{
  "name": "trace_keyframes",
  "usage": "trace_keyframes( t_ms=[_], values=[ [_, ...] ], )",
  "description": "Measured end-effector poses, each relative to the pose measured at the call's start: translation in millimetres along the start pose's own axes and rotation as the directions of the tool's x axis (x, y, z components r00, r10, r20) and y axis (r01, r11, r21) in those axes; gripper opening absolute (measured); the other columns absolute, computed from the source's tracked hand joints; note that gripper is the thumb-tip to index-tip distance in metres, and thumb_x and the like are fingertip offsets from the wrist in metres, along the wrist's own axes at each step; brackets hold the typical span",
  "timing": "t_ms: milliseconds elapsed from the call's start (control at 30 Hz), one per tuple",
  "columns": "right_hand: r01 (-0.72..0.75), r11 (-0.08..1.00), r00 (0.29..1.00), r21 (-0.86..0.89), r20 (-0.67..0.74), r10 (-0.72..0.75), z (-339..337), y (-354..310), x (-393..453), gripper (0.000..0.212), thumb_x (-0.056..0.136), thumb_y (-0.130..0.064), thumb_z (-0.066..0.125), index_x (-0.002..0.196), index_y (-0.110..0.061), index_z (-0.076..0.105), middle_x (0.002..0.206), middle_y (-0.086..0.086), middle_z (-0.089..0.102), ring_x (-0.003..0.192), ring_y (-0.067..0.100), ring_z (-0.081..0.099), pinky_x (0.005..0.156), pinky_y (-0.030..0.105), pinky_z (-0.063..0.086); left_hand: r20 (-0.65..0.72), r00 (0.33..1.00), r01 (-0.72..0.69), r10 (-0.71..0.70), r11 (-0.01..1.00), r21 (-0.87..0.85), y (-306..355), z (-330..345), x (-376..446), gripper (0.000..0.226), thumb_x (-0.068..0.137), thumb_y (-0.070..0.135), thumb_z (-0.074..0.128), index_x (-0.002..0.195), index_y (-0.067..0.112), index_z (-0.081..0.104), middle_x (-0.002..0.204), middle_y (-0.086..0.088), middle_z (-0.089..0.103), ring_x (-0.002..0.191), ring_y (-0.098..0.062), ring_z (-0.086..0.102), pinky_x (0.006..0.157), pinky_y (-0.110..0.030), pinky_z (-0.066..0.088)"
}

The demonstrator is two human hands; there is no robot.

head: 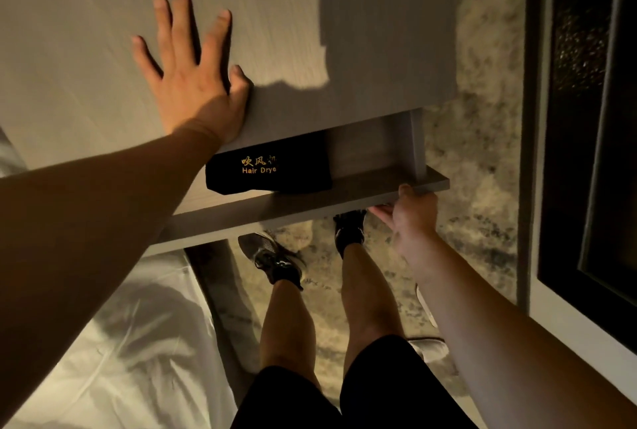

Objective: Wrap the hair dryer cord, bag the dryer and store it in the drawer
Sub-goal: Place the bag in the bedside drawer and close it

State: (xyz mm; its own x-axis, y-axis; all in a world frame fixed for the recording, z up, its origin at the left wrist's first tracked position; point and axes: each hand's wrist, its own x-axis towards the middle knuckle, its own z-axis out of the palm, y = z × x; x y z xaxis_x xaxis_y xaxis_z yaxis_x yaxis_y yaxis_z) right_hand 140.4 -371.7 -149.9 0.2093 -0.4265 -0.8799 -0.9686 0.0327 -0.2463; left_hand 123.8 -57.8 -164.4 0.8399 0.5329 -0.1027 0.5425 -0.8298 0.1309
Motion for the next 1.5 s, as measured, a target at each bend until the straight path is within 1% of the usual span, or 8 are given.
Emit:
trace_keyframes(
  t_ms=[133, 333, 467, 600, 800, 1000, 1367, 1500],
  values=[
    [-0.041, 0.999, 0.998, -0.021, 0.043, 0.042, 13, -23, -12, 0.034, 0.099, -0.022, 0.057, 0.13, -0.011, 0.05, 0.119, 0.021, 0.065, 0.093, 0.036, 0.072, 0.063, 0.041, 0.064, 0.014, 1.0, 0.004, -0.004, 1.0, 0.004, -1, 2, 2, 0.063, 0.091, 0.047, 0.044, 0.151, 0.039, 0.028, 0.169, -0.011, 0.014, 0.154, -0.035, 0.009, 0.119, -0.067, 0.006],
    [-0.094, 0.987, 0.985, -0.131, 0.13, 0.111, 40, -54, -36, 0.076, 0.066, -0.067, 0.076, 0.122, -0.022, 0.053, 0.117, 0.012, 0.06, 0.099, 0.038, 0.066, 0.072, 0.058, 0.06, 0.011, 1.0, -0.01, 0.01, 1.0, 0.022, -2, 4, 2, 0.063, 0.091, 0.053, 0.043, 0.151, 0.04, 0.029, 0.169, -0.011, 0.016, 0.154, -0.035, 0.011, 0.118, -0.067, 0.008],
    [-0.069, 0.981, 0.986, -0.182, 0.134, 0.095, 52, -65, -42, 0.072, 0.06, -0.07, 0.078, 0.112, -0.027, 0.051, 0.118, 0.01, 0.057, 0.099, 0.038, 0.063, 0.073, 0.066, 0.056, 0.003, 1.0, -0.022, 0.022, 1.0, 0.001, -4, 6, 2, 0.059, 0.095, 0.053, 0.04, 0.151, 0.039, 0.029, 0.168, -0.012, 0.016, 0.154, -0.035, 0.011, 0.118, -0.067, 0.008],
    [-0.011, 0.97, 0.991, -0.242, 0.13, 0.044, 56, -72, -42, 0.074, 0.063, -0.071, 0.075, 0.115, -0.025, 0.051, 0.114, 0.009, 0.061, 0.088, 0.033, 0.07, 0.066, 0.061, 0.059, -0.003, 1.0, -0.026, 0.026, 1.0, 0.0, -4, 8, 1, 0.058, 0.095, 0.052, 0.04, 0.151, 0.039, 0.03, 0.168, -0.012, 0.016, 0.154, -0.035, 0.011, 0.118, -0.068, 0.01],
    [0.097, 0.967, 0.976, -0.236, 0.211, -0.047, 55, -76, -39, 0.064, 0.078, -0.057, 0.074, 0.126, -0.018, 0.055, 0.116, 0.012, 0.071, 0.076, 0.024, 0.078, 0.071, 0.044, 0.062, -0.012, 1.0, -0.023, 0.023, 1.0, -0.005, -5, 8, 1, 0.059, 0.094, 0.05, 0.041, 0.151, 0.039, 0.03, 0.168, -0.011, 0.017, 0.154, -0.035, 0.012, 0.117, -0.069, 0.01],
    [0.221, 0.975, 0.933, -0.012, 0.294, -0.207, 65, -85, -37, 0.033, 0.098, -0.015, 0.06, 0.128, -0.004, 0.053, 0.113, 0.019, 0.072, 0.083, 0.029, 0.077, 0.077, 0.04, 0.062, -0.019, 0.999, -0.031, 0.031, 0.999, -0.009, -5, 7, 0, 0.059, 0.095, 0.051, 0.04, 0.152, 0.038, 0.031, 0.168, -0.012, 0.019, 0.154, -0.035, 0.013, 0.117, -0.069, 0.01],
    [0.254, 0.967, 0.921, -0.018, 0.31, -0.236, 69, -83, -34, 0.016, 0.099, -0.016, 0.058, 0.111, -0.006, 0.058, 0.103, 0.019, 0.074, 0.081, 0.028, 0.077, 0.081, 0.044, 0.062, -0.042, 0.999, -0.027, 0.026, 1.0, -0.002, -5, 5, -2, 0.056, 0.095, 0.052, 0.039, 0.149, 0.04, 0.034, 0.167, -0.01, 0.022, 0.154, -0.033, 0.015, 0.117, -0.067, 0.01],
    [0.25, 0.967, 0.924, -0.054, 0.312, -0.221, 70, -82, -38, 0.028, 0.101, -0.019, 0.054, 0.127, -0.008, 0.053, 0.107, 0.016, 0.073, 0.082, 0.025, 0.077, 0.074, 0.038, 0.062, 0.041, 0.999, -0.027, 0.026, 0.999, 0.027, -1, 0, -2, 0.058, 0.096, 0.056, 0.031, 0.152, 0.041, 0.027, 0.169, -0.009, 0.013, 0.155, -0.032, 0.007, 0.118, -0.067, 0.007]
  ],
)
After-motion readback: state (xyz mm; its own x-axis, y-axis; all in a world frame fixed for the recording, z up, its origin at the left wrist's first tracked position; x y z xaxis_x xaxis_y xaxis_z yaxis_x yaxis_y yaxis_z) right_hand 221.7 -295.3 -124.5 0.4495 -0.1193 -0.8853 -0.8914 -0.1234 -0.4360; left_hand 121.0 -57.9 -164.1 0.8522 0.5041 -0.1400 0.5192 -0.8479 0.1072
